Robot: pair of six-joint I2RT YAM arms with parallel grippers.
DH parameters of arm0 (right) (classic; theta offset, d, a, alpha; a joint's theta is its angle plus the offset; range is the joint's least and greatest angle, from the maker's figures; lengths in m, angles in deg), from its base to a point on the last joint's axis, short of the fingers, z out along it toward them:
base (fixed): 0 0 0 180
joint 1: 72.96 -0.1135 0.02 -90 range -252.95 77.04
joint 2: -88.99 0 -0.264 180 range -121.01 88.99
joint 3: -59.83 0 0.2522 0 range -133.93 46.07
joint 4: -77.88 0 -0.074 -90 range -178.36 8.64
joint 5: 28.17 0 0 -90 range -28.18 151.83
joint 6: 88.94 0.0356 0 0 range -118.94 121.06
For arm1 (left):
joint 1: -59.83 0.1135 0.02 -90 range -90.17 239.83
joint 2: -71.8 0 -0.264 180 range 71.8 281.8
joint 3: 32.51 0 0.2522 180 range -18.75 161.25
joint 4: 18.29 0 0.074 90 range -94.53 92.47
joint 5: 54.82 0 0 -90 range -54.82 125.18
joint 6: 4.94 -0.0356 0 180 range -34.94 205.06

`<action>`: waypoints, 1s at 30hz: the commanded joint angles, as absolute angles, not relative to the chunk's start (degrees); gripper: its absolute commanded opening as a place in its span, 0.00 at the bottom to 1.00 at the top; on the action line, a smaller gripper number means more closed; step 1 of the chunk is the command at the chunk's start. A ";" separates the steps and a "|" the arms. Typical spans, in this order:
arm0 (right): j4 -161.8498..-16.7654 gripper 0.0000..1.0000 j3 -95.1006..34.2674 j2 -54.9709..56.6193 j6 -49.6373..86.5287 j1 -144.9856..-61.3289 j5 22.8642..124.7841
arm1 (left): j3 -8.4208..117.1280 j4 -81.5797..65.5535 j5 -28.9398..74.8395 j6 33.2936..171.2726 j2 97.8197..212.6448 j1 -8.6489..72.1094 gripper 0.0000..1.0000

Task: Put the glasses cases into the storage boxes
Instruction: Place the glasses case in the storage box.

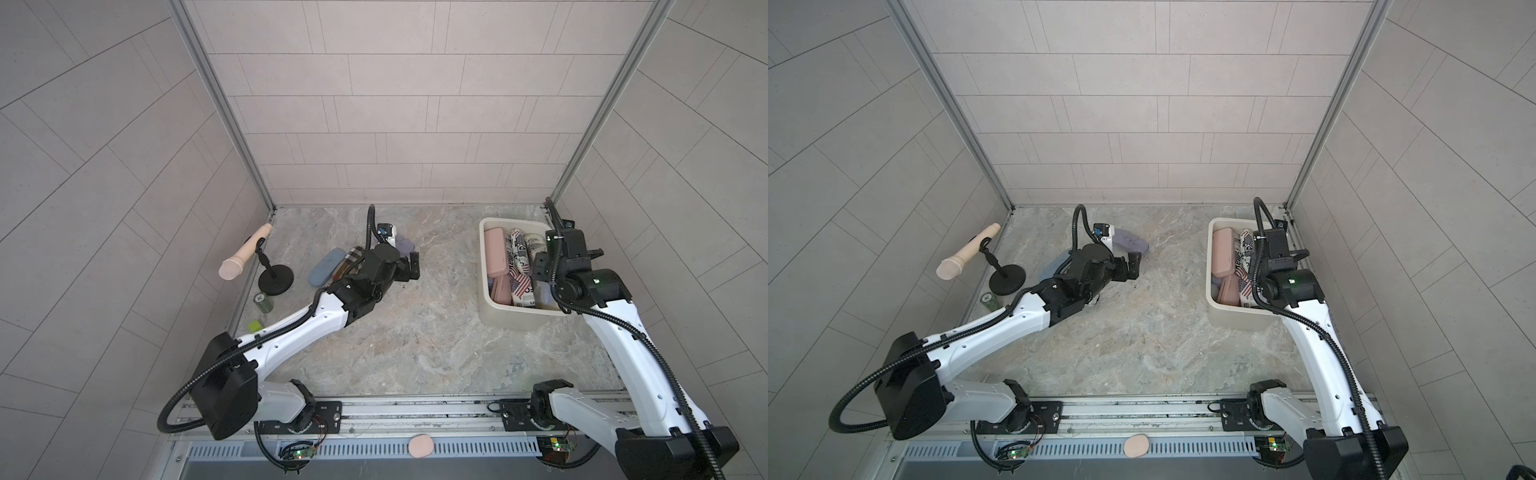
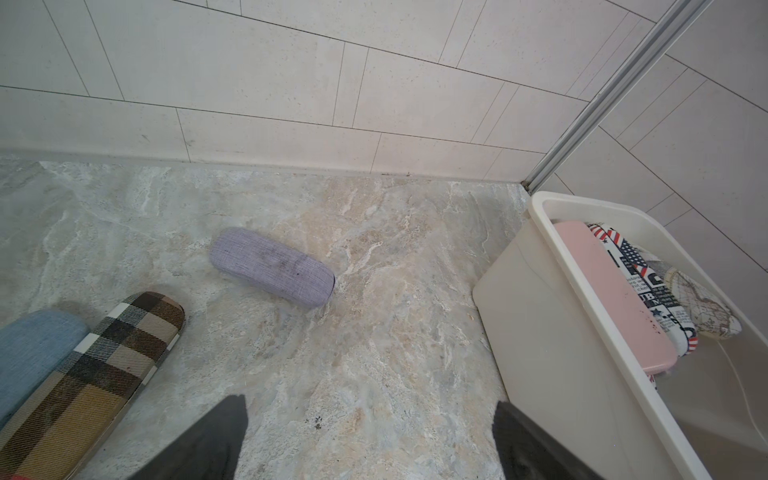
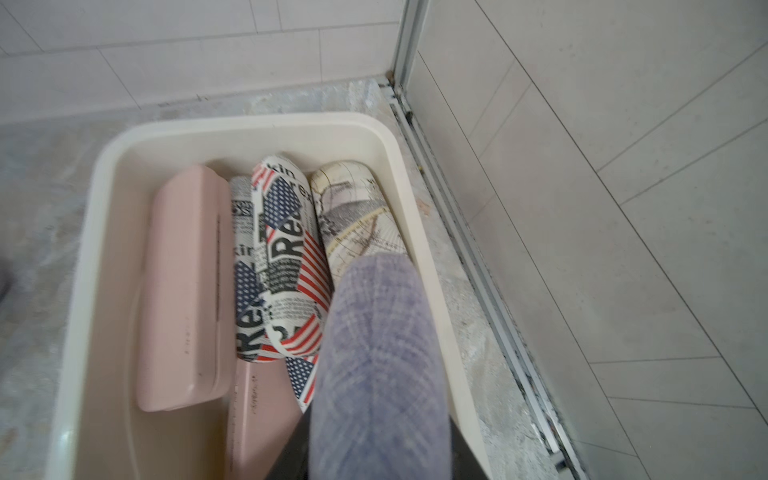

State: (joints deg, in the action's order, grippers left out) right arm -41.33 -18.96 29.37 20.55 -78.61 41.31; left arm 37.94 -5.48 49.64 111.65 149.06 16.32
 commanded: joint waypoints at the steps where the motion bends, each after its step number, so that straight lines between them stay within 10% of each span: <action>1: -41.37 0.20 -16.19 29.86 20.49 -78.35 35.50 | 39.50 -4.61 50.75 113.10 149.86 16.67 1.00; 30: -42.32 0.56 -13.65 23.67 22.96 -79.19 32.63 | 38.75 -5.39 51.84 111.60 149.50 16.85 1.00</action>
